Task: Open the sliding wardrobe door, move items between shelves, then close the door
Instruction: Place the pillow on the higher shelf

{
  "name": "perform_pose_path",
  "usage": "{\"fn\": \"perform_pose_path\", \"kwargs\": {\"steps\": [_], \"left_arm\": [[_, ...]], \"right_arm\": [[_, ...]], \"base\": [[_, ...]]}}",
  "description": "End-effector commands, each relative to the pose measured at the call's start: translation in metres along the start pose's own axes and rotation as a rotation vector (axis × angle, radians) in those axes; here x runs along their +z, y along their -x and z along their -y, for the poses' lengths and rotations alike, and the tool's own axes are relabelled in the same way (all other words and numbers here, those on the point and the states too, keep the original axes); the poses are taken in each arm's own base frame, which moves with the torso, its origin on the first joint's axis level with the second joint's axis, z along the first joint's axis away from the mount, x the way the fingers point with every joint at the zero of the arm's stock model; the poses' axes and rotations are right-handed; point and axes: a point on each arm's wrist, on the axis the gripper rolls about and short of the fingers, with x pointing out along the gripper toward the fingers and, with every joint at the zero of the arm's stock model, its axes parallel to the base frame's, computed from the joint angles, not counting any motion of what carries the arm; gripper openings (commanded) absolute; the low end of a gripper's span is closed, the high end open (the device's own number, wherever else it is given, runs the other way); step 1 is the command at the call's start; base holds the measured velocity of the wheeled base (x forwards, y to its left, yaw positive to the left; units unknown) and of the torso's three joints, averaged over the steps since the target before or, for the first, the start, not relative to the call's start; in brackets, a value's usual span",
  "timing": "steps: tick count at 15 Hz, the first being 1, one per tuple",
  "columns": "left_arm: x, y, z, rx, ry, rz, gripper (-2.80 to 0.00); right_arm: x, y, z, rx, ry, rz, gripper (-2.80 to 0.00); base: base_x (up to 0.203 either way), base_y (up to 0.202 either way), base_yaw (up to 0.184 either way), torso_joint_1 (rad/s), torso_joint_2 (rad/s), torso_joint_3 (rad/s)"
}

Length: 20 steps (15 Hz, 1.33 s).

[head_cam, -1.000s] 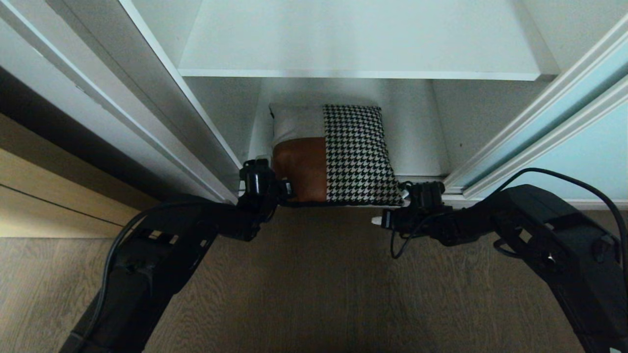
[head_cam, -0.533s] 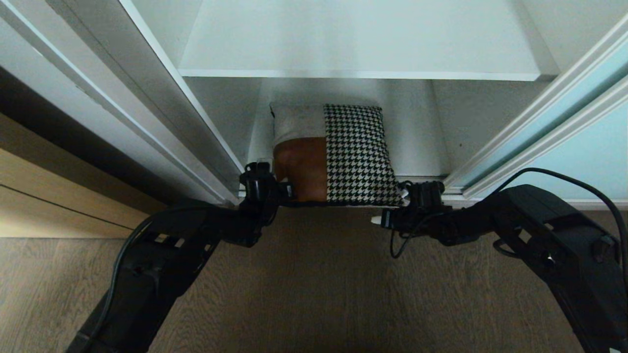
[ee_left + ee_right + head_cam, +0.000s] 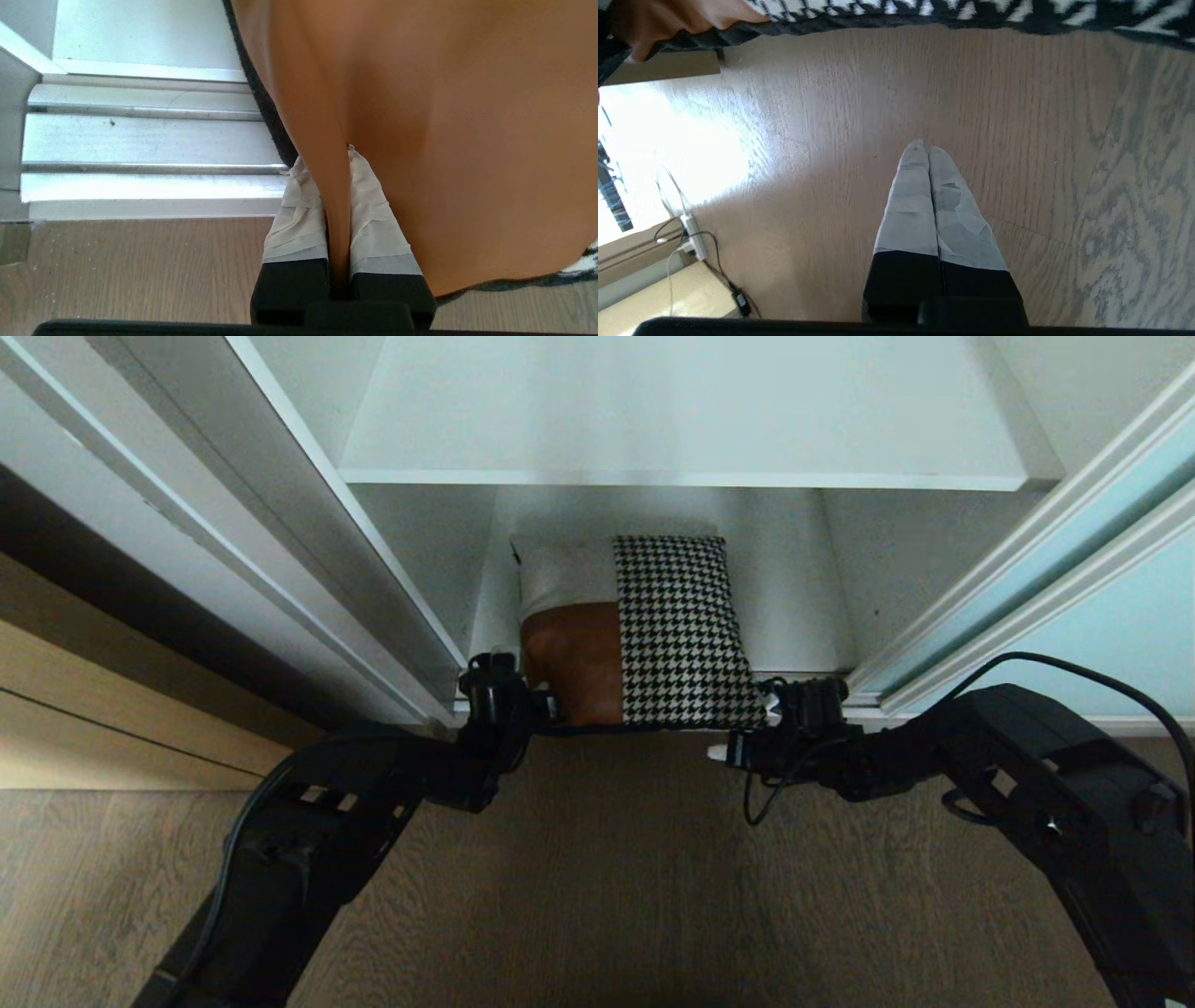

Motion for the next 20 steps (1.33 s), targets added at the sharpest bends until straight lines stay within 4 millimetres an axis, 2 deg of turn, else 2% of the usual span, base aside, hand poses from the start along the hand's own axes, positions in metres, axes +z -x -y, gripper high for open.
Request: {"fn": "perform_pose_path", "kwargs": {"steps": [1,10,12,13,15,17,20], "left_arm": [[-0.002,0.0,0.0,0.001,0.001,0.002,-2.8],[-0.003,0.001,0.005,-0.01,-0.012,0.02,-2.8],[-0.006,0.002,0.005,-0.009,-0.049,0.039,-2.8],[-0.002,0.002,0.005,0.003,-0.045,0.047,-2.8],[0.004,0.001,0.006,0.034,-0.036,0.065,-2.8],[0.0,0.001,0.005,0.035,-0.038,0.05,-2.8],[-0.004,0.0,0.002,0.039,-0.016,0.043,-2.8]], "right_arm": [[0.004,0.002,-0.003,0.006,0.001,0.005,-2.8],[0.01,0.002,-0.006,0.009,0.006,0.01,-2.8],[0.012,0.003,-0.008,0.007,0.0,0.002,-2.8],[0.012,0.003,-0.008,0.007,0.0,0.0,-2.8],[0.006,-0.001,-0.014,0.017,-0.002,-0.018,-2.8],[0.002,-0.001,-0.017,0.017,-0.014,-0.049,-2.8],[-0.009,-0.013,-0.018,0.015,-0.018,-0.086,-2.8]], "base": [[0.063,0.0,-0.002,-0.007,0.0,0.002],[0.182,0.0,0.0,0.003,0.0,0.003],[0.0,0.0,0.0,0.0,0.0,0.0],[0.0,0.0,0.0,0.0,0.0,0.0],[0.0,0.0,0.0,0.0,0.0,0.0],[0.0,0.0,0.0,0.0,0.0,0.0],[0.0,0.0,0.0,0.0,0.0,0.0]]}}
